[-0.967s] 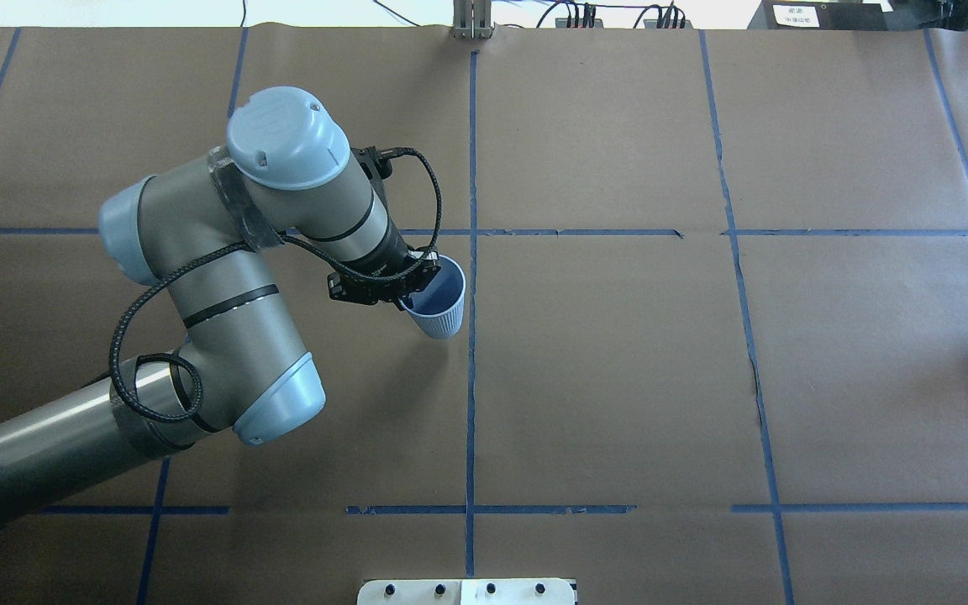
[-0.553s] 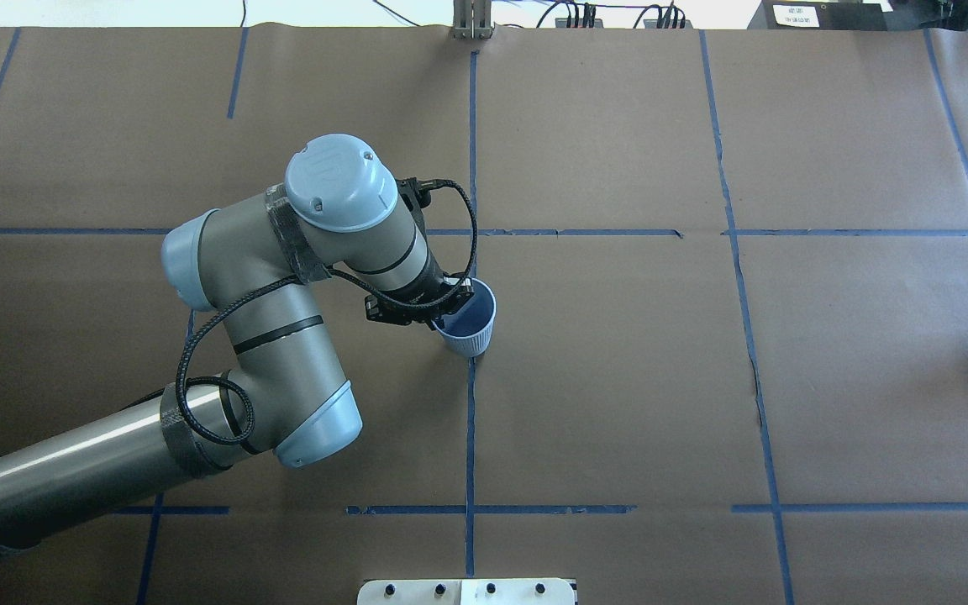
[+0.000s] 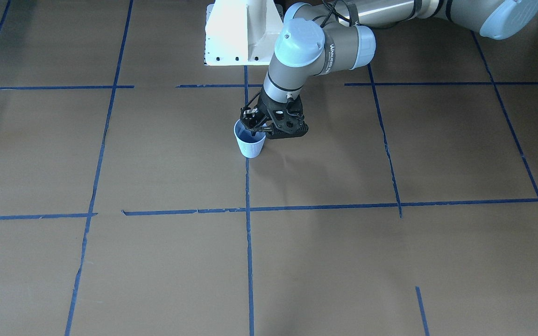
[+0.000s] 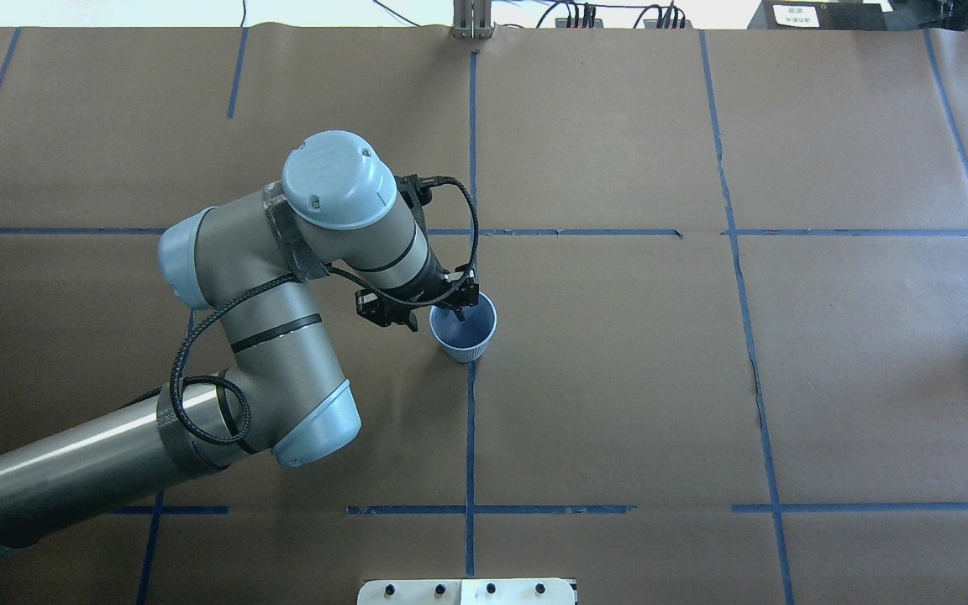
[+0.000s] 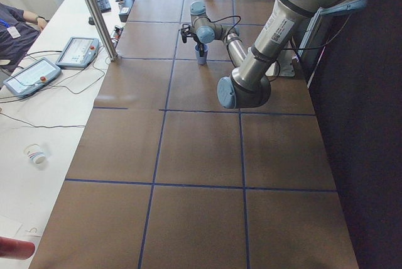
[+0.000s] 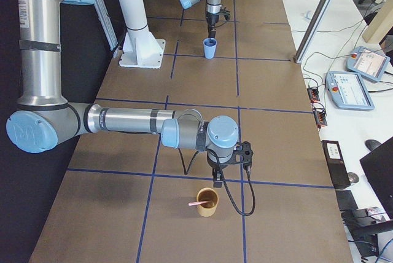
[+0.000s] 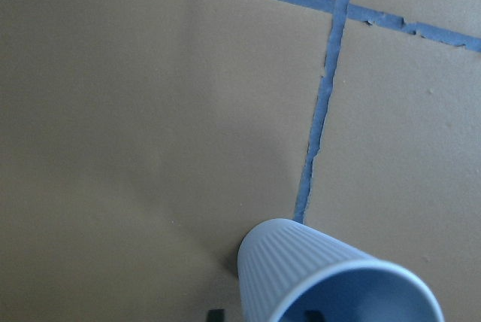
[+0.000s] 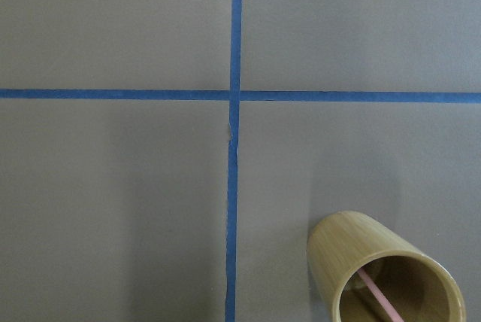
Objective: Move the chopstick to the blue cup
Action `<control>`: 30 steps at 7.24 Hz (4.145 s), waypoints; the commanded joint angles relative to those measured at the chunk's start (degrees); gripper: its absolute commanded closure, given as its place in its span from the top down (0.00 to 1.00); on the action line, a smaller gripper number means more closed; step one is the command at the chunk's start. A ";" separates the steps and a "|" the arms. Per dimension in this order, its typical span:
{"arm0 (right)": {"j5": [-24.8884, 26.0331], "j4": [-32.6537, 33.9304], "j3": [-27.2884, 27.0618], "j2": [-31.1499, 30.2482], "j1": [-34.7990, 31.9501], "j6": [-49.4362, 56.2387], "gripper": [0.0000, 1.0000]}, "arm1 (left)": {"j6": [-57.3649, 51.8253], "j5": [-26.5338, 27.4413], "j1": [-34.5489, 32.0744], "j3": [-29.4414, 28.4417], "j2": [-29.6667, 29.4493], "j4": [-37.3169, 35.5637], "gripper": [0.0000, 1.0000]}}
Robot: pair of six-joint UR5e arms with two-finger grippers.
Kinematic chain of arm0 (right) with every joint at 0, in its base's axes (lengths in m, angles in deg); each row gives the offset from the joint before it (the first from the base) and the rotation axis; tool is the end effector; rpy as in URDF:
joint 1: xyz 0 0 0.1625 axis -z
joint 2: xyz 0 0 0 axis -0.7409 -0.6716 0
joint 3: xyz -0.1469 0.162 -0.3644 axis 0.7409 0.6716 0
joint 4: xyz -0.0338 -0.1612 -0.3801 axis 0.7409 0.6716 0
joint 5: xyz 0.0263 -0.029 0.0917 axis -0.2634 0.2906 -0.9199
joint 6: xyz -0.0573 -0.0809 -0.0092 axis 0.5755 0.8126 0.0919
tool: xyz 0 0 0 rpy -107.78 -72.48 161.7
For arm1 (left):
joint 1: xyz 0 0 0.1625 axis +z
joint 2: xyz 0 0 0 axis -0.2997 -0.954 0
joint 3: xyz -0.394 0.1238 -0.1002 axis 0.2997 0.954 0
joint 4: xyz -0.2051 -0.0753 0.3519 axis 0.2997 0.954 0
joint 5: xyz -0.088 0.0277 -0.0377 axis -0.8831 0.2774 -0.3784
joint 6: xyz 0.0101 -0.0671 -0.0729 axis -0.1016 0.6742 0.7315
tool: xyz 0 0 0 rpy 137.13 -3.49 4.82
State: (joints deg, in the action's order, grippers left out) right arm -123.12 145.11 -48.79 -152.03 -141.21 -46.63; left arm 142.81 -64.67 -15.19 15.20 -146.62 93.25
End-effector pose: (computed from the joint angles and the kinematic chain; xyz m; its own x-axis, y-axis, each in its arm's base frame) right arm 0.0885 -0.4634 0.6506 0.6863 -0.0130 0.7272 -0.0100 0.9996 0.0273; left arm 0.5378 -0.4490 0.1672 0.5295 -0.1806 -0.8288 0.0995 0.9835 -0.1508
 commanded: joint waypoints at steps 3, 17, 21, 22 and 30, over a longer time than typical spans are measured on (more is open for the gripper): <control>0.26 -0.19 -0.28 0.27 -0.12 0.26 1.00 | -0.70 -8.54 -10.16 16.65 1.41 -16.39 1.00; 2.98 -2.66 8.60 -3.52 -2.32 23.64 0.90 | -12.74 -8.54 -18.34 29.61 15.66 -20.30 1.00; 6.50 -1.95 8.60 -2.72 -2.49 23.82 0.69 | -12.66 -8.63 -18.26 29.62 15.66 -20.04 1.00; 6.50 -1.95 8.60 -2.72 -2.49 23.82 0.61 | -12.66 -8.72 -18.26 29.62 15.75 -20.04 1.00; 8.26 6.51 3.11 -2.11 -8.38 31.29 0.00 | -12.22 -8.72 -18.08 29.53 15.83 -19.95 1.00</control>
State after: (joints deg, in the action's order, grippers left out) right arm -114.74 146.25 -42.13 -154.68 -149.12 -15.38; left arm 130.45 -73.39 -33.33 44.72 -130.79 73.30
